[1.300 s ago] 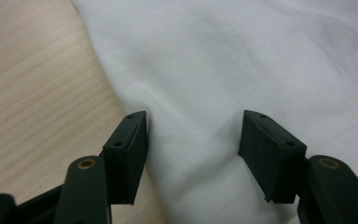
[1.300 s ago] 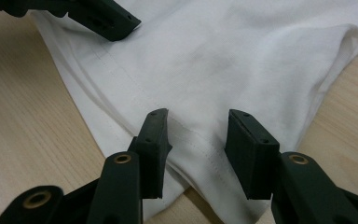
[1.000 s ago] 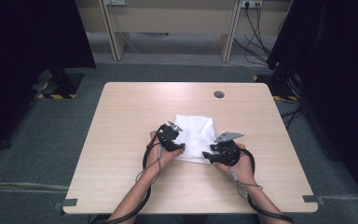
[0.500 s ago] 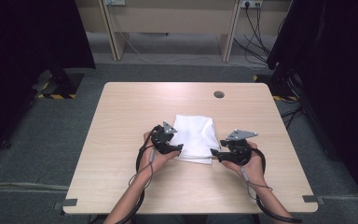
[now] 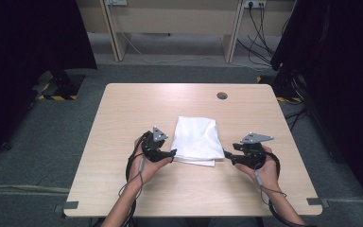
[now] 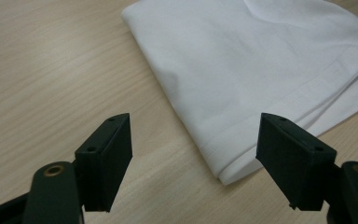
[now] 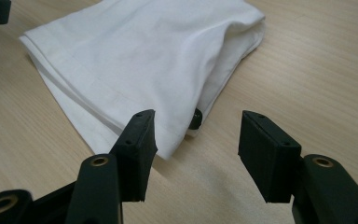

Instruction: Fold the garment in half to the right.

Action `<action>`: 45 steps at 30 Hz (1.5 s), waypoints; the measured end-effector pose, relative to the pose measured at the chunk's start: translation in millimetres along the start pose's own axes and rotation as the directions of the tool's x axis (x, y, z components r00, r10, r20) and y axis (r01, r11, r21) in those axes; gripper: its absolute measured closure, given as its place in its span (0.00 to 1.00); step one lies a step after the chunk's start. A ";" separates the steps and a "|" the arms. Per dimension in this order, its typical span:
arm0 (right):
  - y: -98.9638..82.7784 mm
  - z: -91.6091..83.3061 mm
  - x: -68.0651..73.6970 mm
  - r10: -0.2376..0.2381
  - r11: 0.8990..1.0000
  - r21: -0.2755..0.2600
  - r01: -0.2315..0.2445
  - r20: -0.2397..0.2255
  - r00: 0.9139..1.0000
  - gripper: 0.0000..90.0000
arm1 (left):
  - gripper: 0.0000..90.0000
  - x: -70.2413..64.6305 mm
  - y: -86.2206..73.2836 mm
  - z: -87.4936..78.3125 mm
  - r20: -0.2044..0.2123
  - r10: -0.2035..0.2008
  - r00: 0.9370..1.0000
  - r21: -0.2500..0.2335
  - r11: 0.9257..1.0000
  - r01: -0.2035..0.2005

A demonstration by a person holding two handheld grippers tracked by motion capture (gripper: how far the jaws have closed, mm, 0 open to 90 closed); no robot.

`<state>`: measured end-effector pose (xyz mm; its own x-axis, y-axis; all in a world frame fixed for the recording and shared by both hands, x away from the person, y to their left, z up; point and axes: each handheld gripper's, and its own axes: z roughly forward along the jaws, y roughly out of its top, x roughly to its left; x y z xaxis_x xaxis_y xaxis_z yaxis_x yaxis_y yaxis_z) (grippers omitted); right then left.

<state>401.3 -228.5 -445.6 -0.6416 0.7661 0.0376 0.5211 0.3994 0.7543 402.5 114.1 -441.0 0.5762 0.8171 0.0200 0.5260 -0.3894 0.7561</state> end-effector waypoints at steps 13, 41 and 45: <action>-20.3 -23.5 -8.7 0.015 0.999 -0.042 -0.013 0.048 0.999 0.50 | 0.27 18.3 -25.2 -29.9 -0.068 -0.053 0.996 -0.077 0.996 0.048; -52.7 -63.2 -21.9 0.064 0.994 -0.096 -0.051 0.137 0.989 0.46 | 0.25 32.2 -83.2 -82.5 -0.141 -0.125 0.982 -0.183 0.978 0.098; -55.8 -66.6 -24.0 0.075 0.993 -0.103 -0.059 0.154 0.985 0.43 | 0.25 35.0 -88.3 -88.4 -0.152 -0.135 0.979 -0.196 0.975 0.104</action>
<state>350.2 -302.6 -445.0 -0.5063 0.8623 -0.0078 0.4971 0.2992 0.8145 321.0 214.7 -449.2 0.3983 0.9171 0.0169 0.4503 -0.2115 0.8675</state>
